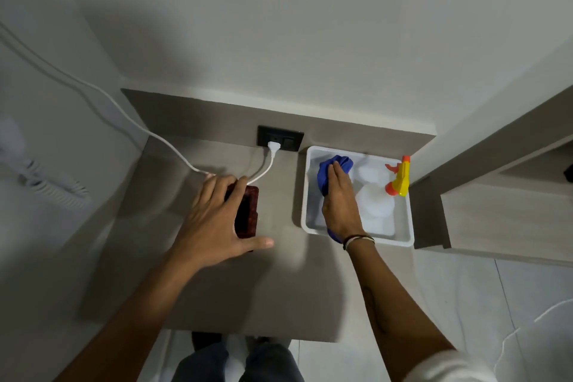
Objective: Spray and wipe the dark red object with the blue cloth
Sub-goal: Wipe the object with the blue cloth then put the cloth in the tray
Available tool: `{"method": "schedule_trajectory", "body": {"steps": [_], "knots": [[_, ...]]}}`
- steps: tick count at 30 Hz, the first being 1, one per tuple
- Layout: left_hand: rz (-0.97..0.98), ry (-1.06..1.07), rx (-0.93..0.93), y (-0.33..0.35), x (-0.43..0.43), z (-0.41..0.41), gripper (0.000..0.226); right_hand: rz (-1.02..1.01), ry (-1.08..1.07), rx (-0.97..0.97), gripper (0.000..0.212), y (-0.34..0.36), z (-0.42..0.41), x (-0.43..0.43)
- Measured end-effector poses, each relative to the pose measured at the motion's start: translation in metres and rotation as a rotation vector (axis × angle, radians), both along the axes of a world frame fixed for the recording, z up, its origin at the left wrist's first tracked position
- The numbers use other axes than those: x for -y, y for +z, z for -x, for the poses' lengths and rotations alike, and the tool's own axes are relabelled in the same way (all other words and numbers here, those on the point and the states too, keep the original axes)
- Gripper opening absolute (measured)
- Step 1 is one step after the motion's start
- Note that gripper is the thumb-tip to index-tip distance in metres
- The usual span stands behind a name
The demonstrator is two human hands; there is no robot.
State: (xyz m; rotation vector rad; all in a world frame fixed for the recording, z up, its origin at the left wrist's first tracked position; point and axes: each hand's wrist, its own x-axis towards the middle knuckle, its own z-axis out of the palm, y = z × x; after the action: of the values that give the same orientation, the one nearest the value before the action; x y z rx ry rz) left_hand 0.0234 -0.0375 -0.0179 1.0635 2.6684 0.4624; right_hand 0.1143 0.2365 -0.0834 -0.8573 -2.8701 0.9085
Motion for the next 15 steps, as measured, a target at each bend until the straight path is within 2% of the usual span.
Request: {"method": "schedule_trajectory", "body": {"steps": [5, 15], "knots": [[0.022, -0.002, -0.042, -0.002, -0.001, -0.001, 0.119, -0.185, 0.289, 0.365, 0.073, -0.042, 0.006, -0.014], [0.045, 0.001, -0.211, -0.006, -0.005, -0.004, 0.096, -0.328, 0.355, 0.463, 0.078, -0.061, 0.011, -0.021]]}}
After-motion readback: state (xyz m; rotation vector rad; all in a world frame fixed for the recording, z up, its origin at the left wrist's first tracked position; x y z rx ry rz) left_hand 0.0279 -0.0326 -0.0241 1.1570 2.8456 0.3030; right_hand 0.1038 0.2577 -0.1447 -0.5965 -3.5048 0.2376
